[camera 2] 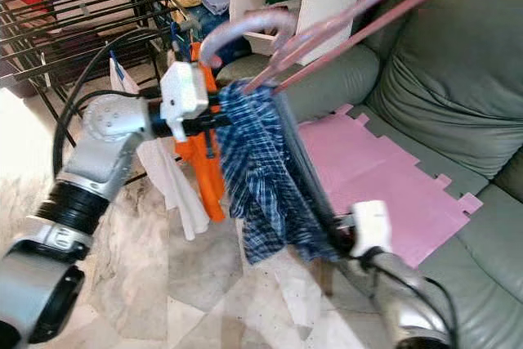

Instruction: Hang hanger

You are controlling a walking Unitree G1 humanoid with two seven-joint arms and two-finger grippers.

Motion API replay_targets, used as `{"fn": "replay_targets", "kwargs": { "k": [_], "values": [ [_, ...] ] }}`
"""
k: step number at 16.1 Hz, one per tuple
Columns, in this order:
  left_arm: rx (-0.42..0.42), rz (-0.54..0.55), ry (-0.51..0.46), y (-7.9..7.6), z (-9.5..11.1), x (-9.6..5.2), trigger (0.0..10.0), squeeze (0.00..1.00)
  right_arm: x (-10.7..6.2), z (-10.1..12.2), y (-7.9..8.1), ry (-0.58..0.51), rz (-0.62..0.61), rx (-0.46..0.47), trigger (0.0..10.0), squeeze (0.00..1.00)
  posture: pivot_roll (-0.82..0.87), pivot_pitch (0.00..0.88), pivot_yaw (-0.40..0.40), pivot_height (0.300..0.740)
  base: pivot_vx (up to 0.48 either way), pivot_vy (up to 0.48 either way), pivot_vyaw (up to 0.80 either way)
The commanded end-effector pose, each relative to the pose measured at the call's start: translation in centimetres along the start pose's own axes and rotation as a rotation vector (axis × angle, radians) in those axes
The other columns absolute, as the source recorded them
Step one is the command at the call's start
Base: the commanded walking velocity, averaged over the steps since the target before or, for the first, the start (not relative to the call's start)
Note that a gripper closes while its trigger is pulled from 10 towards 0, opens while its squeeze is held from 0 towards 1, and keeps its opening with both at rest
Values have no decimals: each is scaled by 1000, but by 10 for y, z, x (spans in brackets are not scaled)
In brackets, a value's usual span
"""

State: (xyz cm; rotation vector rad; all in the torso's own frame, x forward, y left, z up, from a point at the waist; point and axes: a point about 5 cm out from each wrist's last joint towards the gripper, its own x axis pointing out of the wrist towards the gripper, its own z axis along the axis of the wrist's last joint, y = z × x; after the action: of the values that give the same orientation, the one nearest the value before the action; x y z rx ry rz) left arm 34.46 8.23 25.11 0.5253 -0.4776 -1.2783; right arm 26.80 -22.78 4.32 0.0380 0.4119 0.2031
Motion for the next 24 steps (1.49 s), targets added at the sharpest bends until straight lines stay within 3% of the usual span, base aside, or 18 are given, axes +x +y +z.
{"fn": "replay_targets", "kwargs": {
  "k": [1,2,5,7,10,12,13,14,16,20,24],
  "values": [
    [29,70,19,10,-1,-15,10000,0,-9,-8,-14,32,-67,44,0,0,-59,8,63,740,0,0,0],
    [17,75,39,8,-7,-19,10000,0,-11,-7,-18,26,-83,50,0,0,-59,8,63,740,0,0,0],
    [-37,91,170,-5,-38,-42,10000,0,-24,13,-53,-63,-261,95,0,0,-78,10,64,740,0,0,0],
    [-107,65,223,-21,-57,-53,10000,0,-37,54,-83,-227,-410,124,0,0,-87,10,62,740,0,0,0],
    [-163,20,255,-38,-67,-58,10000,0,-46,91,-104,-339,-501,123,0,0,-97,11,60,740,0,0,0],
    [-260,-81,288,-62,-79,-62,10000,0,-53,134,-117,-453,-568,91,0,0,-99,10,56,740,0,0,0],
    [-303,-107,296,-68,-82,-64,10000,0,-54,144,-118,-475,-577,86,0,0,-99,9,54,740,0,0,0],
    [-419,-174,315,-86,-90,-70,10000,0,-52,167,-117,-525,-577,65,0,0,-98,11,47,740,0,0,0],
    [-494,-233,340,-97,-94,-77,10000,0,-49,174,-115,-532,-568,51,275,0,-97,12,42,740,0,0,0],
    [-557,-362,407,-112,-97,-90,10000,0,-45,173,-112,-523,-563,37,235,0,-95,13,42,740,0,0,0],
    [-627,-339,354,-108,-91,-84,10000,0,-40,167,-114,-487,-571,30,667,0,-103,12,46,740,0,0,0]
  ]
}}
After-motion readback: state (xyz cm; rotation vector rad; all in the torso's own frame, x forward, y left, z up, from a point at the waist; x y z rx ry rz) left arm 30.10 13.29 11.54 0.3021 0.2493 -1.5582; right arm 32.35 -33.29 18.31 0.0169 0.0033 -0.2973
